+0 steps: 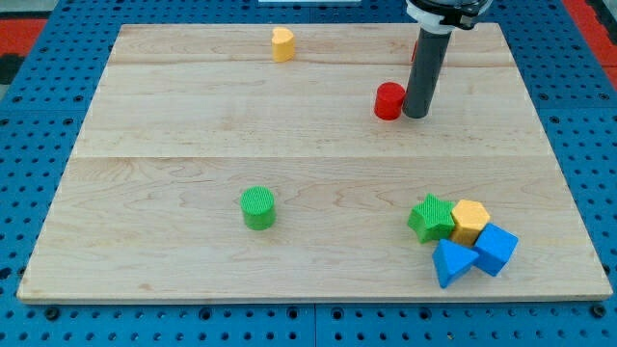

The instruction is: Move the red circle to the bottom left of the red star

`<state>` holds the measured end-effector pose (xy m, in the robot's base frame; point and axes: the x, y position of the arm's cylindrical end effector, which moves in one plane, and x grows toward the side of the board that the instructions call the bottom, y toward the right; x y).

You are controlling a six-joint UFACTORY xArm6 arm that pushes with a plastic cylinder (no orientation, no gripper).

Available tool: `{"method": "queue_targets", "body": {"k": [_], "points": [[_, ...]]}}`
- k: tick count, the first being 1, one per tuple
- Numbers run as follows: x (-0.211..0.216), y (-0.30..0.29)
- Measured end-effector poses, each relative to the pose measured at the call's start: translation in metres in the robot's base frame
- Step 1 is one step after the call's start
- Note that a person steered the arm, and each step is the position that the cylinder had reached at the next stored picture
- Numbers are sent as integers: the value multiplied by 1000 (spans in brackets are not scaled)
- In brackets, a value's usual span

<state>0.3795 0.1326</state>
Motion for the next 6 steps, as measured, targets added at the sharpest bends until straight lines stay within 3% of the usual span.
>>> {"method": "queue_targets", "body": {"k": [1,4,6], "points": [[42,-20],[-37,-38],[-40,5]]}}
